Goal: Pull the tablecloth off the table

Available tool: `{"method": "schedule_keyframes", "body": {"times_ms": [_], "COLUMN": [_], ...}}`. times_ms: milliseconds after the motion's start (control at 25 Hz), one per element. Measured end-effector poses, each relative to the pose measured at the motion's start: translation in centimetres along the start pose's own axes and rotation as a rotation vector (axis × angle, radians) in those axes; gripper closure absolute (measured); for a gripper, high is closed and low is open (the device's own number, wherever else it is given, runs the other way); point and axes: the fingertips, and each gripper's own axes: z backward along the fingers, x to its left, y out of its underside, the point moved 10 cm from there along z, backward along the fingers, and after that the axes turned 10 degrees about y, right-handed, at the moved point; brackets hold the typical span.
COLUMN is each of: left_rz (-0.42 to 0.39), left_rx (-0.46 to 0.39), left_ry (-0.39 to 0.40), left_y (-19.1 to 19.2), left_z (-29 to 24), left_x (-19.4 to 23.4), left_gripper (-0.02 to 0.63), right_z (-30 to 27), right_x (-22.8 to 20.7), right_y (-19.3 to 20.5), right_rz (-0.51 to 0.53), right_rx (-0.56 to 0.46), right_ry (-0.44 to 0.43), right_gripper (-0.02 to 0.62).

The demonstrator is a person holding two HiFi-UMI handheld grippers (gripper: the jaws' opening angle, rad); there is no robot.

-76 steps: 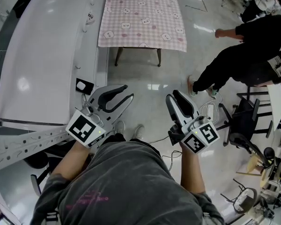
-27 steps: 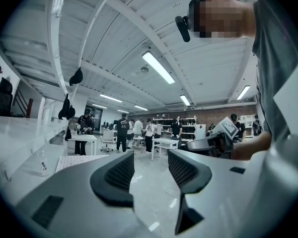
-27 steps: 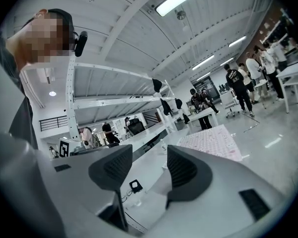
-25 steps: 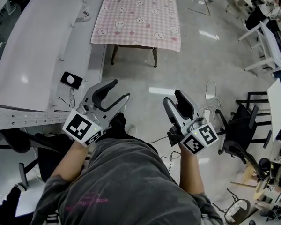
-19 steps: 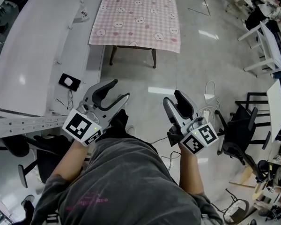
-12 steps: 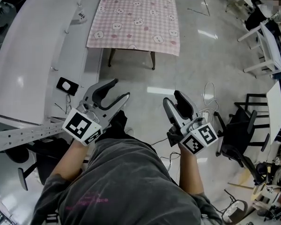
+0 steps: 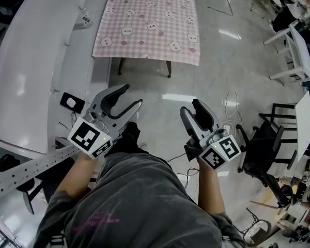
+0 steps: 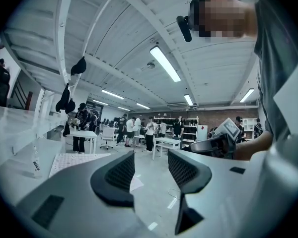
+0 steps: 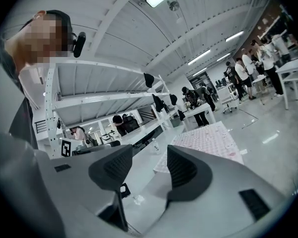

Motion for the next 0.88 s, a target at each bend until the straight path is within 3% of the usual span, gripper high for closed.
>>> {"method": "schedule_keyframes", "body": {"times_ms": [440, 880], "left_rz": [0.023, 0.062], "left_rx": [0.005, 0.016], "left_ry": [0.009, 0.027], "left_y": [-1.3, -0.9], "left_z": [-2.6, -4.6], "left_x": [6.8, 16.5], "left_gripper": [0.397, 0.397], "right_z": [-6.1, -14.9], "right_x": [-1.5, -2.6], "right_y": [-2.3, -3.4], "right_rz": [-0.012, -0.022], "right_rx": [0.024, 0.047], "right_ry": [0.017, 0.048], "right_gripper": [0.393, 0.393]}}
